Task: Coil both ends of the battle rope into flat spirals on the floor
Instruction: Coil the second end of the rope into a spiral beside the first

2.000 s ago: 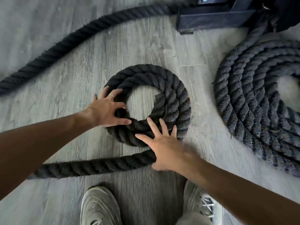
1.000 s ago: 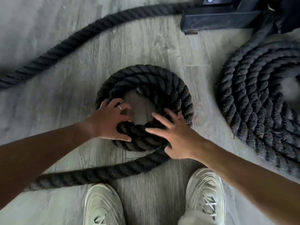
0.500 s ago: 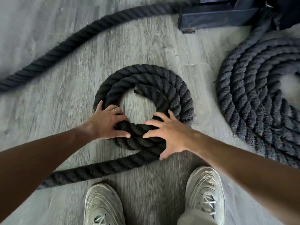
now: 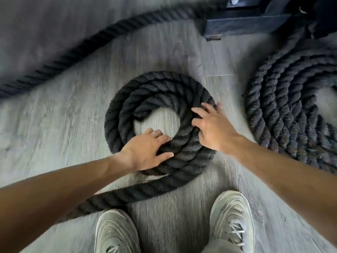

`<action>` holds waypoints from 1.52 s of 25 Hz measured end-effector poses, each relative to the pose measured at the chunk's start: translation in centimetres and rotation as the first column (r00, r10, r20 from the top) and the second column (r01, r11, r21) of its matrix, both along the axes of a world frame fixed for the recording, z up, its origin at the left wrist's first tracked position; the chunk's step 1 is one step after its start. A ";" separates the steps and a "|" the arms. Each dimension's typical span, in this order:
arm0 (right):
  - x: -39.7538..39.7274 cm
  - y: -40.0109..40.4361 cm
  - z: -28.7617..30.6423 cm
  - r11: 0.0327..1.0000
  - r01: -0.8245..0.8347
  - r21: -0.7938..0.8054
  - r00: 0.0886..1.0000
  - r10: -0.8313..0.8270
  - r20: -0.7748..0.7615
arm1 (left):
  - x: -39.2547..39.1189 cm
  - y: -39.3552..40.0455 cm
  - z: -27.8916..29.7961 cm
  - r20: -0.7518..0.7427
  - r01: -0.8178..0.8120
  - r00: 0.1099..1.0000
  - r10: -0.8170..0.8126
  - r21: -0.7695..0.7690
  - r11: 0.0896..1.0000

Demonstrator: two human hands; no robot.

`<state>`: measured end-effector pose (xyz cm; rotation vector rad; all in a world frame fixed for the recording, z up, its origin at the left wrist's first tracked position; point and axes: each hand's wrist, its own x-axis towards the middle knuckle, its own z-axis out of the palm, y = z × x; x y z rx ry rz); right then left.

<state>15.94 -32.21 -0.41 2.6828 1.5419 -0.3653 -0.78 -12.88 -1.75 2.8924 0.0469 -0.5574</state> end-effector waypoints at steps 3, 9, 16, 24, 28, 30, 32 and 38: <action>-6.3 -0.4 -1.2 0.985 -0.022 0.172 0.976 0.059 -0.212 | 0.0 5.6 0.3 -0.004 0.273 0.960 -0.279 0.223 0.936; -11.4 -0.1 -3.6 0.970 -0.234 -0.065 0.960 0.220 -0.172 | -0.6 9.9 -0.2 -0.208 0.373 0.924 -0.322 0.289 0.882; -6.9 -0.7 -3.4 0.935 -0.349 -0.066 0.932 0.339 -0.130 | -2.3 6.6 -0.5 -0.139 0.112 0.987 -0.076 0.280 0.953; 1.3 -4.0 -0.9 0.980 -0.119 -0.158 0.993 0.121 0.002 | -2.1 -3.1 -1.5 -0.038 -0.126 0.990 0.134 0.168 0.978; -2.1 -2.5 -0.6 0.999 -0.023 0.037 0.988 0.028 -0.151 | -1.0 2.9 0.2 -0.015 0.177 0.984 -0.176 0.145 0.974; -5.3 -2.4 -1.1 0.984 -0.158 0.077 0.944 0.174 -0.279 | -0.5 6.5 0.8 -0.118 0.361 0.932 -0.341 0.271 0.892; -8.3 -2.1 -1.7 0.947 -0.322 0.013 0.895 0.309 -0.323 | -0.2 8.9 0.7 -0.220 0.413 0.907 -0.359 0.301 0.860; -8.4 -0.7 -2.4 0.938 -0.340 -0.068 0.909 0.309 -0.281 | -0.3 7.9 -0.1 -0.237 0.398 0.913 -0.332 0.349 0.848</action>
